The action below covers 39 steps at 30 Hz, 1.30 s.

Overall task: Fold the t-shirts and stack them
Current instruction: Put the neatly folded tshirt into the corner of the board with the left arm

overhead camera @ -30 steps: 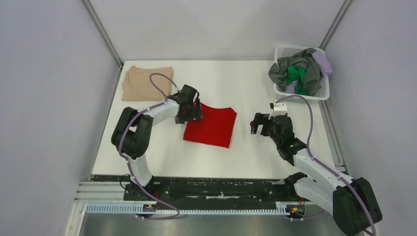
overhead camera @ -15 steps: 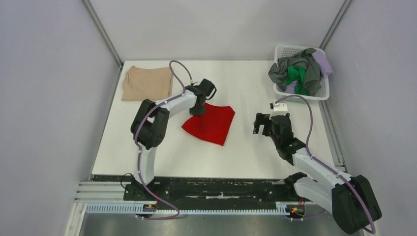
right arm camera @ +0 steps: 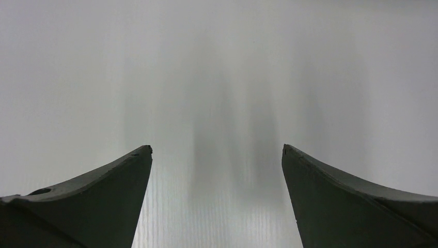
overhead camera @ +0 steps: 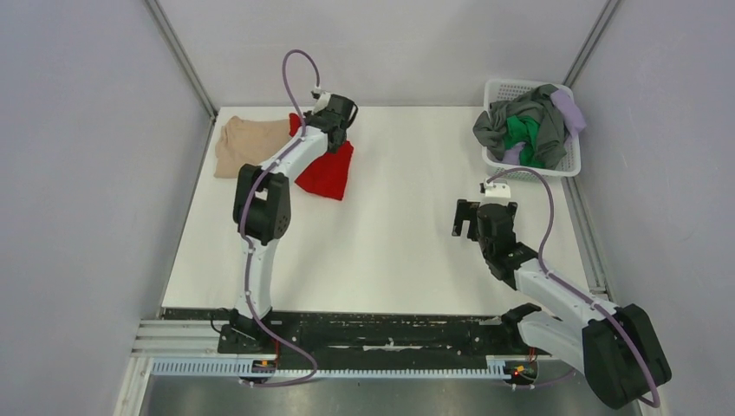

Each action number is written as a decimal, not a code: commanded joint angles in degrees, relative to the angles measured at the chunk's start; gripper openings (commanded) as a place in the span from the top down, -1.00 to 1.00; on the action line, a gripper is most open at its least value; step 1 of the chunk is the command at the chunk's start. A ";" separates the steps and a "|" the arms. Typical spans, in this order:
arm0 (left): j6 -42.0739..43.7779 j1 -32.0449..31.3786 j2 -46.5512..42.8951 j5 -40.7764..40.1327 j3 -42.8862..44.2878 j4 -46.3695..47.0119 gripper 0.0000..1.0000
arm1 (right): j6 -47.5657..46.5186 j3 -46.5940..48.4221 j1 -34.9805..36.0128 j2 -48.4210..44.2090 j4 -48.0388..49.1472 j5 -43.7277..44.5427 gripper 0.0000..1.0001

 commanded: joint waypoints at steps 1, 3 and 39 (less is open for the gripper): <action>19.83 1.30 -2.15 -5.51 1.97 12.64 0.96 | -0.49 0.94 -0.18 2.28 -0.20 2.04 -0.96; 23.88 2.00 -2.27 -5.24 3.30 14.21 0.96 | -0.44 1.24 -0.18 3.05 -0.29 2.07 -0.96; 20.34 14.12 -4.19 10.86 9.28 9.25 0.96 | -1.12 4.36 -0.13 7.08 -4.92 2.74 -0.96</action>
